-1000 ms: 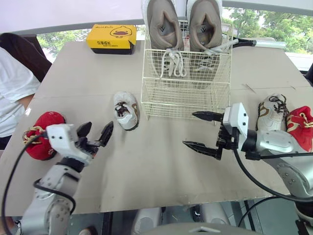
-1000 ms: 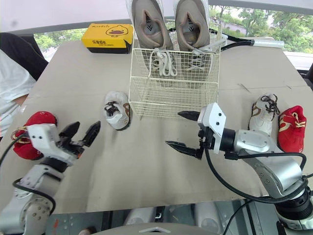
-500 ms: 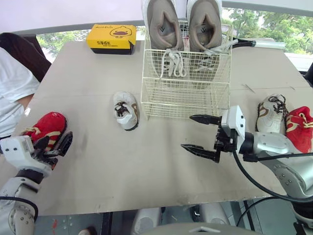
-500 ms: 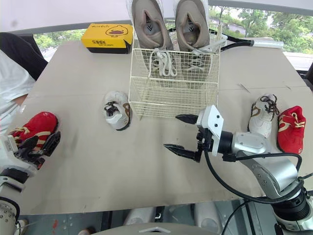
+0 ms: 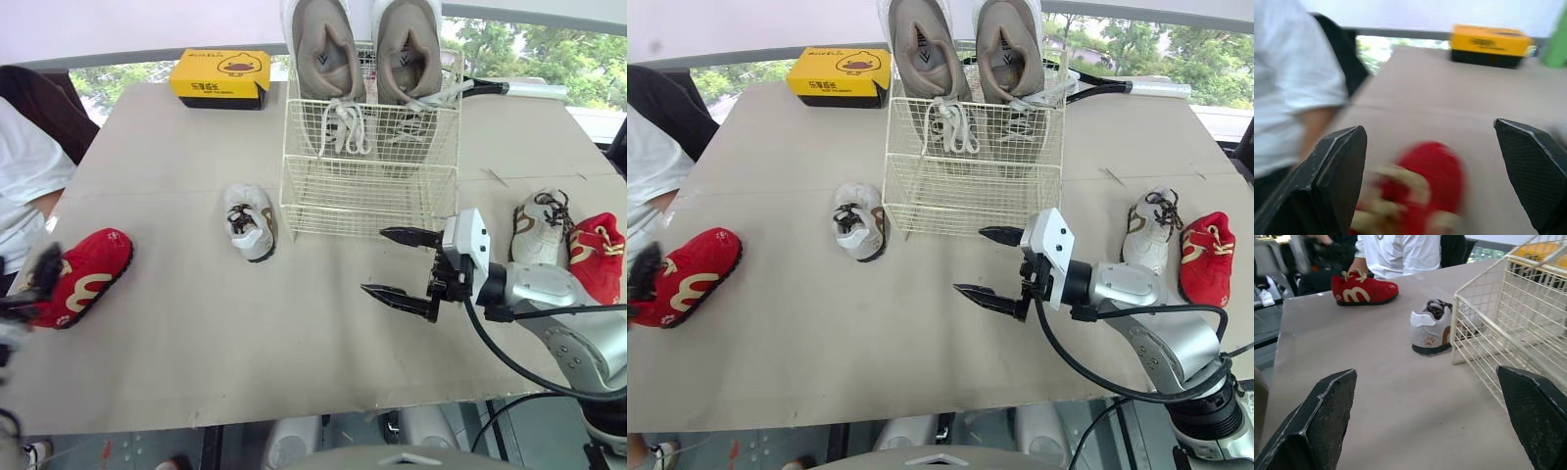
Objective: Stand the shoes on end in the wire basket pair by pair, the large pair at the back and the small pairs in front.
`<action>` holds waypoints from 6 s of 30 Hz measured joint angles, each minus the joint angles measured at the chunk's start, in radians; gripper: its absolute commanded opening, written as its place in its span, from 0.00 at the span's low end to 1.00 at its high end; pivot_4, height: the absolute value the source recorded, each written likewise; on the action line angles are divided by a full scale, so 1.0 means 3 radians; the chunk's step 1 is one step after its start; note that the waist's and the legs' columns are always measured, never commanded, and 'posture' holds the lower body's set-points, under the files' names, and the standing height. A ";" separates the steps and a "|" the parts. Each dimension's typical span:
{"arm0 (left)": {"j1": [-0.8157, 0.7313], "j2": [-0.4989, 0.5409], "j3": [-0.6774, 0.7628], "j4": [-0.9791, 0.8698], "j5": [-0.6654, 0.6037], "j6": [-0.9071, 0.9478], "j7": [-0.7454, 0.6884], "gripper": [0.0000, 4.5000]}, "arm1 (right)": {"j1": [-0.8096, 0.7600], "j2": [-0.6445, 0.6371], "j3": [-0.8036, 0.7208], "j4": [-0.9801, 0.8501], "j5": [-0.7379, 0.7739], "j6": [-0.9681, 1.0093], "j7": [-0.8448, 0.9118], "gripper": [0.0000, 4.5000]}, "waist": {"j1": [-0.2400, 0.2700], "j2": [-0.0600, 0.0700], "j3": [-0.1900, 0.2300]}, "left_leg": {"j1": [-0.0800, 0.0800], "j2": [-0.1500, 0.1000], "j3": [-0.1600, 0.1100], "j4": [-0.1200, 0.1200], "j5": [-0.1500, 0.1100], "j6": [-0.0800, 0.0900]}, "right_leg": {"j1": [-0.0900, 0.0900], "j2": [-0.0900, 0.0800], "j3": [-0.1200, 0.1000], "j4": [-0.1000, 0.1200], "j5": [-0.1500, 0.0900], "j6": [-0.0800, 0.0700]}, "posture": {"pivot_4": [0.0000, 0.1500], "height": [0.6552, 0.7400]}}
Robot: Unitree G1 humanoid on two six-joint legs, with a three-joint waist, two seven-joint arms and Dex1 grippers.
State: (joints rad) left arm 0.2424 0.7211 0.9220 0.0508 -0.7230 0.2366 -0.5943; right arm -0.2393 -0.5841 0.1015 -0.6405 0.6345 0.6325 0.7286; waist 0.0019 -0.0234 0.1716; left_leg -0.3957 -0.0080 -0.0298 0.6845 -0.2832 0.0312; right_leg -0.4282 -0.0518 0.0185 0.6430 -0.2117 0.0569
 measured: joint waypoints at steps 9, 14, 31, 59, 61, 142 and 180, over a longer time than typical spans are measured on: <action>0.0026 0.1194 -0.0410 0.1809 0.0509 -0.0060 -0.1706 1.00 | -0.0011 0.0107 0.0029 0.0091 -0.0072 -0.0029 -0.0022 0.98 | -0.0049 -0.0003 -0.0001 | 0.0000 0.0002 0.0002 0.0000 0.0000 0.0001 | 0.0000 0.0002 -0.0001 -0.0001 -0.0003 -0.0003 | 1.00 1.00; -0.0127 0.1202 -0.0624 0.2133 0.0700 -0.0244 -0.1961 1.00 | -0.0013 0.0128 0.0031 0.0092 -0.0123 -0.0038 -0.0065 0.98 | -0.0054 -0.0004 -0.0002 | 0.0000 0.0004 0.0002 -0.0002 0.0000 0.0000 | -0.0002 -0.0002 -0.0002 0.0000 0.0000 0.0002 | 1.00 1.00; -0.0807 0.0988 -0.0592 0.1837 0.0459 0.0147 -0.1709 1.00 | 0.0056 0.0073 -0.0009 0.0029 -0.0105 -0.0012 -0.0149 0.98 | -0.0028 -0.0017 -0.0010 | -0.0003 -0.0001 -0.0008 -0.0002 0.0000 0.0000 | -0.0001 -0.0032 -0.0012 0.0000 0.0001 0.0003 | 1.00 1.00; -0.0351 -0.0697 -0.1368 -0.2003 -0.0708 0.1741 0.0720 1.00 | 0.0111 0.0065 -0.0016 -0.0054 -0.0023 0.0035 -0.0269 0.98 | -0.0053 0.0007 -0.0025 | 0.0002 -0.0010 -0.0006 -0.0001 0.0003 -0.0005 | 0.0008 -0.0025 -0.0011 0.0004 0.0001 0.0002 | 1.00 1.00; -0.0272 -0.0692 -0.1367 -0.1977 -0.0651 0.1717 0.0740 1.00 | 0.0104 0.0065 -0.0016 -0.0054 -0.0023 0.0035 -0.0266 0.98 | -0.0049 0.0007 -0.0025 | 0.0002 -0.0005 -0.0006 -0.0001 0.0003 -0.0005 | 0.0008 -0.0011 -0.0010 0.0004 0.0001 0.0002 | 1.00 1.00; -0.1015 -0.1835 -0.2420 -0.1034 0.1284 0.0097 0.1724 0.70 | -0.0024 -0.0198 -0.0230 -0.0005 0.0097 0.0155 -0.0131 1.00 | 0.0033 0.0012 -0.0020 | 0.0029 0.0002 -0.0004 -0.0011 0.0000 0.0000 | 0.0048 -0.0010 -0.0013 -0.0025 -0.0001 0.0000 | 1.00 1.00; -0.3432 -0.1015 -0.3630 -0.0049 0.1052 -0.1295 -0.2231 0.11 | -0.3343 -0.1641 0.0945 0.1357 -0.0483 0.0743 0.2114 0.71 | -0.0033 0.0042 0.0022 | -0.0033 -0.0002 0.0003 -0.0004 -0.0005 0.0010 | -0.0001 -0.0003 -0.0016 -0.0049 0.0002 0.0005 | 1.00 1.00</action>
State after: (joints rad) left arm -0.7872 0.4166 -0.1669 0.0362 -0.4075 -0.1518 -1.2636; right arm -1.2421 -1.0765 0.3852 -0.2334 0.4896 0.8554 1.3627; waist -0.0079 -0.0109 0.1783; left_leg -0.4057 -0.0086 -0.0290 0.6833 -0.2846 0.0341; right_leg -0.4284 -0.0526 0.0138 0.6282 -0.2112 0.0585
